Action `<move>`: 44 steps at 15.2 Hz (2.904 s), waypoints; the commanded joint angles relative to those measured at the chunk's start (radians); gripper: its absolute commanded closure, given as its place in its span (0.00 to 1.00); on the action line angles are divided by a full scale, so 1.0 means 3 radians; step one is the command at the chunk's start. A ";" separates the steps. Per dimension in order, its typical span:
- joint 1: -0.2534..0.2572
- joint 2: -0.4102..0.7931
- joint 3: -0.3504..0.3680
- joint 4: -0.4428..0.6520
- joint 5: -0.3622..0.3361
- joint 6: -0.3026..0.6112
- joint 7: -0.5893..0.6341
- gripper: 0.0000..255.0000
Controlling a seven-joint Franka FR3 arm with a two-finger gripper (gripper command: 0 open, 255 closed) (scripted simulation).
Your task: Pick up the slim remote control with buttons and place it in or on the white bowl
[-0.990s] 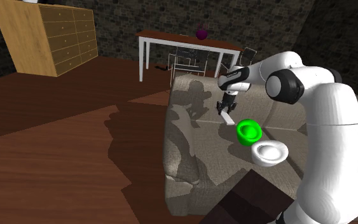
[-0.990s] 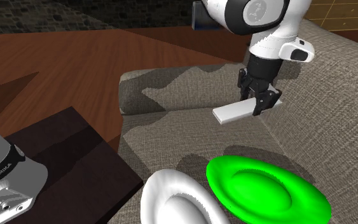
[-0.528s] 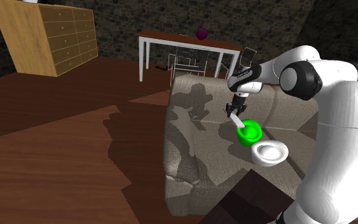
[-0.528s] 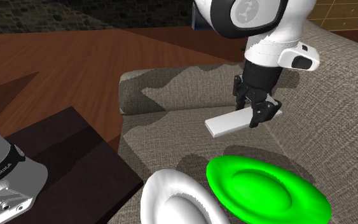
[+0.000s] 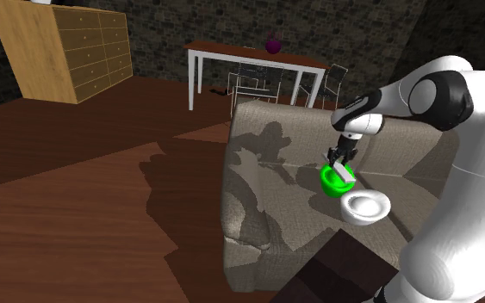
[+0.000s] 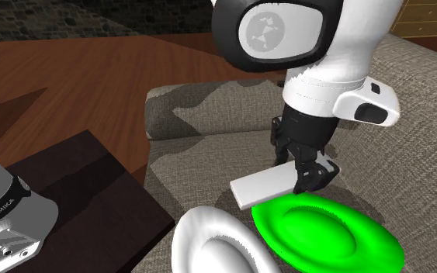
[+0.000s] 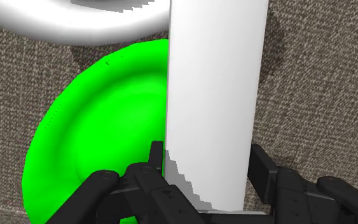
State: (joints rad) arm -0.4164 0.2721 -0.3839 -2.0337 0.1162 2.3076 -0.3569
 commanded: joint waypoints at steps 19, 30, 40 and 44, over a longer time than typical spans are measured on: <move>-0.0430 -0.0334 -0.0327 -0.0880 -0.0004 0.0556 -0.0826 1.00; -0.0489 -0.0082 -0.0243 -0.0910 0.0209 0.0806 -0.0974 1.00; -0.0459 -0.0186 -0.0284 -0.0906 0.0122 0.0710 -0.0912 0.00; -0.0397 -0.0464 -0.0365 -0.0869 -0.0106 0.0431 -0.0752 0.00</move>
State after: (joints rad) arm -0.5379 0.1478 -0.4892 -2.2963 0.0973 2.4529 -0.5910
